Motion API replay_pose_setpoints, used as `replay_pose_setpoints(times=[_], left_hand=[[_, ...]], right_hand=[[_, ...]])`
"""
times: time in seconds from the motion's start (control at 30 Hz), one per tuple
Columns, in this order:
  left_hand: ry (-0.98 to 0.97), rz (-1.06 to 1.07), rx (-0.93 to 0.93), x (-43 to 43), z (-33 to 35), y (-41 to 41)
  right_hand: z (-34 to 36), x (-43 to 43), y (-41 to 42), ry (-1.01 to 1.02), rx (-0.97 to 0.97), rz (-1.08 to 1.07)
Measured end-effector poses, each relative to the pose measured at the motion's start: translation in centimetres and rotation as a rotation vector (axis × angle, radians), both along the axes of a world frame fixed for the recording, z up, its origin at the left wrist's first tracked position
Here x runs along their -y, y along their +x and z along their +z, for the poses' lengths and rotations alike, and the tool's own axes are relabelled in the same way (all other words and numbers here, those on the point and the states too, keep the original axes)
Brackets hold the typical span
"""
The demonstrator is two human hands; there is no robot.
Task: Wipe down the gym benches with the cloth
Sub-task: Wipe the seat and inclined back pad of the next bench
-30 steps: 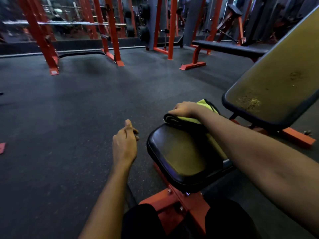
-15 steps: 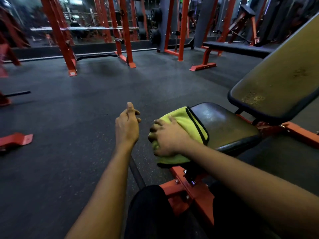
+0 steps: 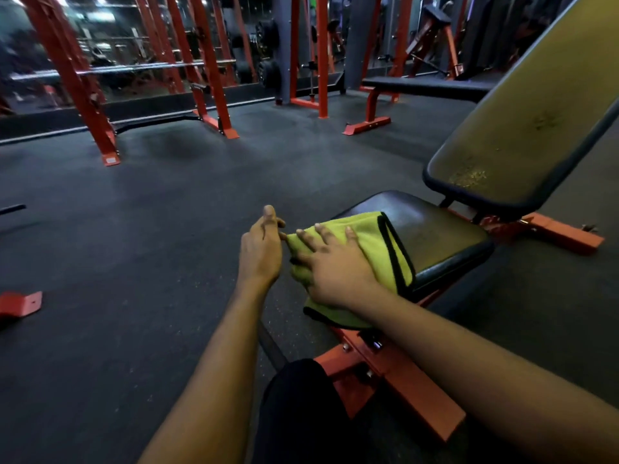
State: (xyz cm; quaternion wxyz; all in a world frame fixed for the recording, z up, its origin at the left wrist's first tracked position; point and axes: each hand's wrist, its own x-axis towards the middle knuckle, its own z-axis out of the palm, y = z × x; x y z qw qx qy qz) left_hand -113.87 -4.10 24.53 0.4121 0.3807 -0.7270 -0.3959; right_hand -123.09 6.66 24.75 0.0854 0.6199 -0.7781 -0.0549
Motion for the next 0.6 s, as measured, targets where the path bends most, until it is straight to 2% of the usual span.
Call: replay_pose_setpoints(times=[0.1,0.27,0.37,0.5,0.6], left_hand=[[0.068,-0.084,0.041,0.0,-0.2,-1.6],[0.15,-0.176,0.136,-0.6,-0.7,-3.7],[0.139,-0.241,0.19,-1.0,-1.1,-4.3],[0.108,-0.272,0.208,-1.3,-1.0,-4.3],[0.066,-0.258,0.291,-1.0,-0.4,-5.1]], right_hand=[[-0.7,-3.9,-0.6,-0.124,0.103,-0.015],[1.2,-4.7,-5.6,-0.148,0.382,-0.204],[1.8,-4.6,-11.8,-0.166,0.428,-0.384],[1.7,-5.9,-19.9,-0.267,0.505,-0.732],[1.6,-6.1,-18.9,-0.289,0.44,-0.754]])
